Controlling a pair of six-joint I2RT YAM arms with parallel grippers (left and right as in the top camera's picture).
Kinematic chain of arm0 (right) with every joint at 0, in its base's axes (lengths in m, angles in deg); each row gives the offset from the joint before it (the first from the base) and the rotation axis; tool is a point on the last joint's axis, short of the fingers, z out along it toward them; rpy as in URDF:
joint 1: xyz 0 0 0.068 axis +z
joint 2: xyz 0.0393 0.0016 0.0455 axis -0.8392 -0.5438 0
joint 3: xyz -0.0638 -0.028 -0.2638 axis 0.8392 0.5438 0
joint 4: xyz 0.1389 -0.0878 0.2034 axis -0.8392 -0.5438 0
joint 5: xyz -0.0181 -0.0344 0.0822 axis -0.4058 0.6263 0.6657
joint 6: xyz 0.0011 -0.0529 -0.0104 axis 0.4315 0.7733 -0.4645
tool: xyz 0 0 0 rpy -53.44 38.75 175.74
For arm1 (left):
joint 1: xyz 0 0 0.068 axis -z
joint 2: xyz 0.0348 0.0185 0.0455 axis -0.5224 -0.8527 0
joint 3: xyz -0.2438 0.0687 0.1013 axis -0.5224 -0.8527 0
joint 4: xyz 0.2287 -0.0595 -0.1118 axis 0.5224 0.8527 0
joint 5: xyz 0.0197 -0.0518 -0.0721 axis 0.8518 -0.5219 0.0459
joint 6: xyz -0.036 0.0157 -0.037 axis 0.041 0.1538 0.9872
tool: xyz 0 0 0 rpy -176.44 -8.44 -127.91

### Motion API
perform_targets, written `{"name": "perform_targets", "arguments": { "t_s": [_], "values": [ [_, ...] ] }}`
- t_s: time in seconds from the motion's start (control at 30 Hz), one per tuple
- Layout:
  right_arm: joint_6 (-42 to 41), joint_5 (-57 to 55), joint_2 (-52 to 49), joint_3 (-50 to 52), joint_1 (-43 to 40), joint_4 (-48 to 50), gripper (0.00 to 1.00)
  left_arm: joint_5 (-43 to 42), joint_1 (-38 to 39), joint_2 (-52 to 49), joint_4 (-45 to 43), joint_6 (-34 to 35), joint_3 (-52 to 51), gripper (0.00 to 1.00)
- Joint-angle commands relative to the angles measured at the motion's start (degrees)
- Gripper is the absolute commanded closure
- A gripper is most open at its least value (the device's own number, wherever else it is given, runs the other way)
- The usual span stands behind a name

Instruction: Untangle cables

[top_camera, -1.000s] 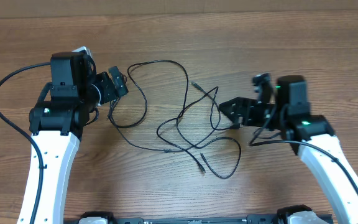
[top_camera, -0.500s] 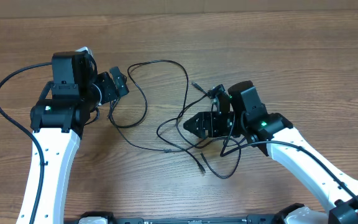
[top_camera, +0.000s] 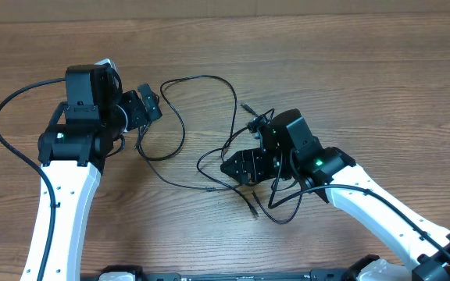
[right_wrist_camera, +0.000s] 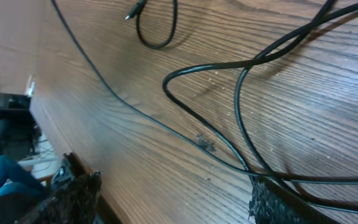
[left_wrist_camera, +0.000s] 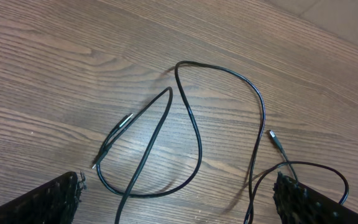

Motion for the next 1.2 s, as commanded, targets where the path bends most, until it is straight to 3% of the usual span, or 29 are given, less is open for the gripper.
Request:
{"name": "perform_targets", "arguments": {
  "t_s": [0.0,0.5,0.83,1.17],
  "values": [
    [-1.1,-3.6,-0.7,-0.3,0.9,0.7,0.22,-0.8,0.1,-0.3,0.0,-1.0,1.2,0.00],
    [-0.4,-3.8,-7.8,-0.3,3.1,0.7,0.21,-0.8,0.1,-0.3,0.1,-1.0,1.2,0.00],
    [0.5,-16.6,-8.0,0.1,5.9,0.9,0.17,-0.8,0.1,-0.3,0.2,-1.1,1.2,0.00],
    [4.4,-21.0,-8.0,0.7,5.9,2.8,0.18,-0.8,0.1,-0.3,0.2,-1.0,1.2,0.00]
  ]
}}
